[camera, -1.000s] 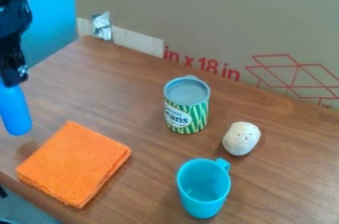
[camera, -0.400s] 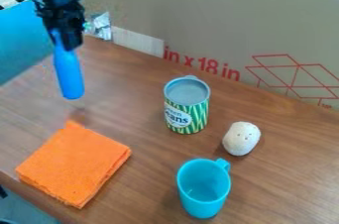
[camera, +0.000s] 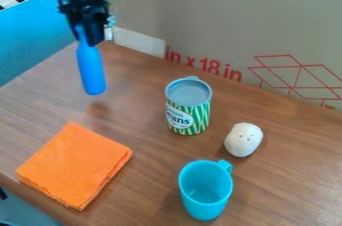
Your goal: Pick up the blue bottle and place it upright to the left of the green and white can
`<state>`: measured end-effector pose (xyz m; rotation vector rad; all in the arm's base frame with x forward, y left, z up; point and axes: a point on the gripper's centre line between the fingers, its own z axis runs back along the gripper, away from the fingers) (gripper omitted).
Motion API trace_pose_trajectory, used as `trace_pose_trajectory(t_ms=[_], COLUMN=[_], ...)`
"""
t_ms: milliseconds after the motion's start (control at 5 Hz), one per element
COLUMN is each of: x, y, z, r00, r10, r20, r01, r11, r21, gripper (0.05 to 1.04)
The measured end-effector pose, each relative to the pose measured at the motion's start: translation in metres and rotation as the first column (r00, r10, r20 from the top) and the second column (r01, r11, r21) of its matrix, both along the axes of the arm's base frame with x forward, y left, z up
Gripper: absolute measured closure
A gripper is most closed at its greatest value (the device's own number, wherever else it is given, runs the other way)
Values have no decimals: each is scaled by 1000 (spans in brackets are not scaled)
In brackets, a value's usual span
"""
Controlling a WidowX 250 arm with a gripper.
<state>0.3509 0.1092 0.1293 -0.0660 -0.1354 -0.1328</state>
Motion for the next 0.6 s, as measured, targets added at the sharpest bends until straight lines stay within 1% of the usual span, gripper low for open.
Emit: trace_pose_trajectory(t_ms=[200, 400, 600], x=[9, 19, 29], y=[-16, -19, -24], z=[2, 1, -7], r00=[999, 997, 995], r10=[-28, -33, -51], r20=[24, 63, 89], r01=[28, 34, 51], r11=[1000, 999, 999], r21=[-5, -8, 3], gripper=[734, 734, 734])
